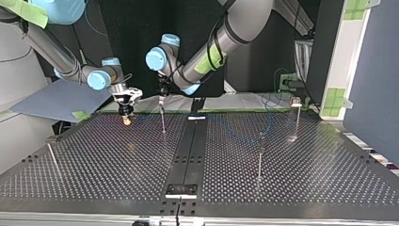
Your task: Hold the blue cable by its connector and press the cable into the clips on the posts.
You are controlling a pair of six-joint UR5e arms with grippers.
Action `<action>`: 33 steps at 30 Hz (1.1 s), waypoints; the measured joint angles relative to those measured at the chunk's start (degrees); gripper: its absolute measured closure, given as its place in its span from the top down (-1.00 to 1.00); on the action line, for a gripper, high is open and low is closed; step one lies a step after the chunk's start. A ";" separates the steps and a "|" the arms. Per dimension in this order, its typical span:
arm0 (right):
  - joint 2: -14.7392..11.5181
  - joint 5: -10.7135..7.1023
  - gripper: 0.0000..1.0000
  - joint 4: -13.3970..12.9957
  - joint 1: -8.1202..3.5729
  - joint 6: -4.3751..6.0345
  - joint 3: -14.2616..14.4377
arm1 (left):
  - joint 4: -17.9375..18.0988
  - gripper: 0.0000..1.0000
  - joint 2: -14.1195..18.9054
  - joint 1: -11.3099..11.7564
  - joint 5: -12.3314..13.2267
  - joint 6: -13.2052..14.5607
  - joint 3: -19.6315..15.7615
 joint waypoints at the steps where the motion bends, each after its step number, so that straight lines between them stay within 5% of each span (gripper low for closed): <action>1: 0.00 0.00 -1.00 0.00 -0.01 0.00 0.00 | -0.01 1.00 0.00 0.00 0.00 0.00 0.00; 19: -0.03 -0.23 -1.00 0.00 -0.19 0.04 0.01 | -2.93 1.00 0.52 -0.90 -1.80 1.03 -0.49; 33: 0.00 -0.72 -1.00 0.00 -0.31 0.24 0.01 | 3.91 1.00 7.85 -0.92 -3.28 1.09 -7.83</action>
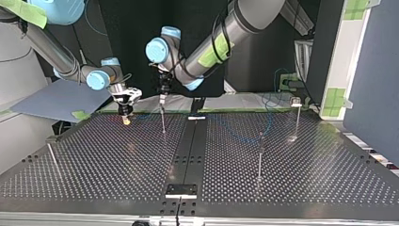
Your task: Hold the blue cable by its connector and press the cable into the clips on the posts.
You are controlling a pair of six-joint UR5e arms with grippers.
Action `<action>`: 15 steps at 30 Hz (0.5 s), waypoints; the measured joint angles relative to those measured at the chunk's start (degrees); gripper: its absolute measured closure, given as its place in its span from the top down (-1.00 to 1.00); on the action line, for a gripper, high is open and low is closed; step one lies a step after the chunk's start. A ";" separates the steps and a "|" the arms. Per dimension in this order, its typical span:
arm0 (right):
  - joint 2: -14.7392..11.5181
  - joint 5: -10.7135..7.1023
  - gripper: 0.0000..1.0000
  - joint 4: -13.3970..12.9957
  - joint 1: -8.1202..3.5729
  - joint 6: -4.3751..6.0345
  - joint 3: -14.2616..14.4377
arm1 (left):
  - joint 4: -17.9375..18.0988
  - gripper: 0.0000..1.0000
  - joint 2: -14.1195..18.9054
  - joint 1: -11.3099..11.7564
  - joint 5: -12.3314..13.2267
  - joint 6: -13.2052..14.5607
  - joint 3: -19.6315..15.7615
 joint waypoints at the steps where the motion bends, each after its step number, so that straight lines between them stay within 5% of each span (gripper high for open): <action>1: 0.00 -0.07 -1.00 0.00 0.00 0.01 0.00 | 0.64 1.00 0.61 0.08 -0.16 -0.11 -0.62; 15: -0.01 -0.62 -1.00 0.22 -0.01 -0.02 0.00 | 8.70 1.00 8.69 0.43 -5.69 -0.22 -8.68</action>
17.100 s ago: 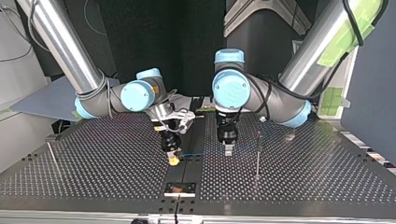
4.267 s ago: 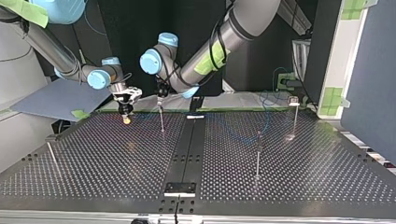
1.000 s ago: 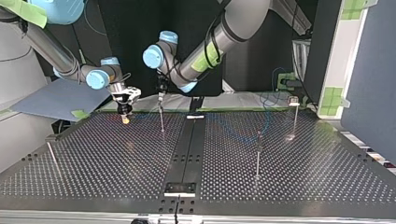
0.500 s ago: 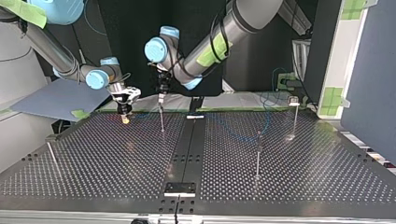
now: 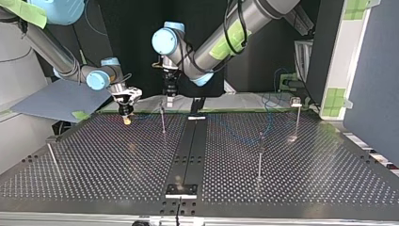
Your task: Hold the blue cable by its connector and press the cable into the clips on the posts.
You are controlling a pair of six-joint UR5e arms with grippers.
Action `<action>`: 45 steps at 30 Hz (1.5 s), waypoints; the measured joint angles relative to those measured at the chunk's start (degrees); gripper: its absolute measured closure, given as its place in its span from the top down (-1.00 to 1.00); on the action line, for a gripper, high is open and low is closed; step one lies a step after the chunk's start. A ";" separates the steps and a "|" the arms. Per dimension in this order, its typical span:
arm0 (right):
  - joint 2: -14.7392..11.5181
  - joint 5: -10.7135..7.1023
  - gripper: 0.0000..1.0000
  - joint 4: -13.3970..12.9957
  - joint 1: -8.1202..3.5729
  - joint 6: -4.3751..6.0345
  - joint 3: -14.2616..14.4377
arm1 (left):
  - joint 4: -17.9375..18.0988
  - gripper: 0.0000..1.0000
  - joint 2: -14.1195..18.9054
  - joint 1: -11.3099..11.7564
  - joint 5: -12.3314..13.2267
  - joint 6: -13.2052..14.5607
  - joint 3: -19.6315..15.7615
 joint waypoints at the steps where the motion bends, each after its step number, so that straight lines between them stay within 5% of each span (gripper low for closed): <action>1: 0.00 -0.06 -1.00 0.01 0.00 -0.01 0.00 | 0.72 1.00 0.72 -0.09 -0.36 -0.12 -0.74; 18: 0.00 -0.17 -1.00 0.04 0.01 -0.03 0.00 | 9.31 1.00 10.12 -0.78 -1.71 -2.24 -10.13; 25: 0.00 -0.22 -1.00 0.13 0.01 -0.05 0.00 | 12.76 1.00 14.12 -1.23 -3.69 -0.14 -14.12; 45: 0.00 -0.20 -1.00 0.12 0.01 -0.01 0.01 | 22.64 1.00 25.26 -1.96 -3.85 -0.35 -25.26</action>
